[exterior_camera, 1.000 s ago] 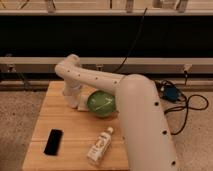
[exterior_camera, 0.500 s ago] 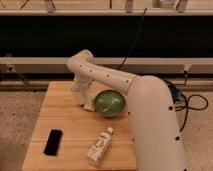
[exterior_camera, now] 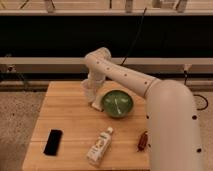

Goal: Place the ceramic cup in the ceramic bowl

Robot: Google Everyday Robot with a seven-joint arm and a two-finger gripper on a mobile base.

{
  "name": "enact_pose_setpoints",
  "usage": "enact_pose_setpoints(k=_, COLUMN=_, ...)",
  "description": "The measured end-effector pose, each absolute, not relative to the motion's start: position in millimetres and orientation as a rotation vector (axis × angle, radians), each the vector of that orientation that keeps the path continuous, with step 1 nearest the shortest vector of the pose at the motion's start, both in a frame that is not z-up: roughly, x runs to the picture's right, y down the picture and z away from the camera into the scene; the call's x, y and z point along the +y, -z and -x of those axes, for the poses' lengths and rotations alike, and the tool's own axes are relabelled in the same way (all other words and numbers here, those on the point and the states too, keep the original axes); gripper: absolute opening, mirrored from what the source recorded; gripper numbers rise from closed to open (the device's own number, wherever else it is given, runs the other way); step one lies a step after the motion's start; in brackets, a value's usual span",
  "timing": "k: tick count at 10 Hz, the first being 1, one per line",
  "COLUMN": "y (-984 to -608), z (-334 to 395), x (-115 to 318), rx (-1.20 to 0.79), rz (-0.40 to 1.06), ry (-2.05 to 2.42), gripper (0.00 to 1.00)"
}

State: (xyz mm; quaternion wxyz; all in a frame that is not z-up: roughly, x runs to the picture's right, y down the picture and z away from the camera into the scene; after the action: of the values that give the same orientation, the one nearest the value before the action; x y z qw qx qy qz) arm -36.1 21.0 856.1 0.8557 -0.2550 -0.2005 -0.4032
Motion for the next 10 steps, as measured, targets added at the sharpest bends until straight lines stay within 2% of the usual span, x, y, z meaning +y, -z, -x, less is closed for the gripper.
enact_pose_setpoints(k=10, y=-841, z=-61, x=12, rx=-0.462, rz=0.519, ry=0.729, gripper=0.02)
